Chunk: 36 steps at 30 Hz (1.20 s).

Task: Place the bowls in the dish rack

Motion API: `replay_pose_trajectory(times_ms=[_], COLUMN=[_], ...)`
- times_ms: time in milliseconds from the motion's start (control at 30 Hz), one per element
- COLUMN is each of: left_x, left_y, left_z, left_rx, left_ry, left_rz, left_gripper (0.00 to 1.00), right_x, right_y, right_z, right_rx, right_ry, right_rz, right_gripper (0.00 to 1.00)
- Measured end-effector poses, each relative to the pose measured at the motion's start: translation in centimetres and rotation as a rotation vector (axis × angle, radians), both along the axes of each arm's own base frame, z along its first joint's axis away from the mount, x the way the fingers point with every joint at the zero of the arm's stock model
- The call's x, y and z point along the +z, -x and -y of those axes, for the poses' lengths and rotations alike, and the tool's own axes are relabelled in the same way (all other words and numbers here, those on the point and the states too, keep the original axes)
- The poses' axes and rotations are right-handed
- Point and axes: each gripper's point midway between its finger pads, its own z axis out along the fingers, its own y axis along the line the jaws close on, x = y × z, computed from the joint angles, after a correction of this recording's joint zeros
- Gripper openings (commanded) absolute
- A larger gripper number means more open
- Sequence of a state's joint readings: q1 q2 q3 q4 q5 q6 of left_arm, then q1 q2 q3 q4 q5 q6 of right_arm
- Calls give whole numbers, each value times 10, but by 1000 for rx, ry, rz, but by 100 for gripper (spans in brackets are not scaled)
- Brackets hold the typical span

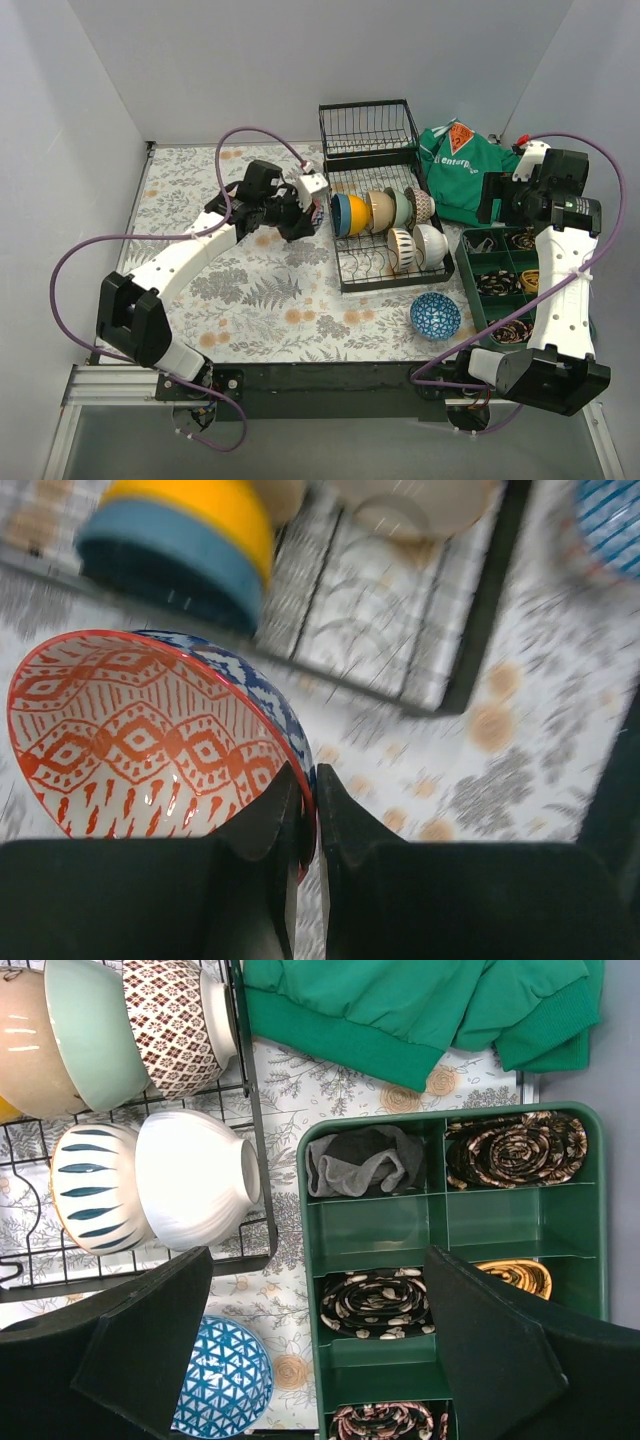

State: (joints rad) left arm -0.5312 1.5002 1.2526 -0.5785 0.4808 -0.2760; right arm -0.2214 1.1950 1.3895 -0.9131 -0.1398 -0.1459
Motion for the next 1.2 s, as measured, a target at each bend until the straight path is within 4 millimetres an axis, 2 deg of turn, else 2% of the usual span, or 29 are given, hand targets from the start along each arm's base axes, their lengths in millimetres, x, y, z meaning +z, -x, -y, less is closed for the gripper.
replay_pose_trajectory(times_ms=[67, 167, 233, 333, 433, 500, 700, 800, 1067, 1200], left_x=[30, 47, 45, 29, 24, 31, 53, 55, 28, 31], left_y=[10, 30, 44, 64, 71, 72, 82, 79, 34, 20], left_z=[26, 55, 71, 85, 103, 122, 147, 154, 176, 182], left_rx=[-53, -124, -151, -159, -156, -169, -167, -114, 143, 229], left_ry=[149, 314, 425, 541, 622, 695, 823, 862, 908, 946], left_rz=[-14, -102, -182, -308, -411, -445, -523, -578, -754, -820], left_gripper=[0, 0, 0, 0, 0, 0, 0, 0, 0, 0], right_x=[0, -1, -1, -2, -3, -4, -15, -18, -27, -35], right_y=[1, 1, 2, 2, 3, 4, 10, 12, 17, 22], right_z=[1, 4, 6, 10, 13, 15, 18, 20, 22, 23], right_rx=[-3, -5, -10, -15, -19, -23, -22, -26, -25, -24], right_ry=[5, 20, 33, 52, 73, 83, 105, 112, 126, 135], right_rz=[-2, -6, -9, -14, -22, -29, -68, -80, -108, -135], right_gripper=[95, 94, 94, 94, 94, 94, 94, 94, 94, 94])
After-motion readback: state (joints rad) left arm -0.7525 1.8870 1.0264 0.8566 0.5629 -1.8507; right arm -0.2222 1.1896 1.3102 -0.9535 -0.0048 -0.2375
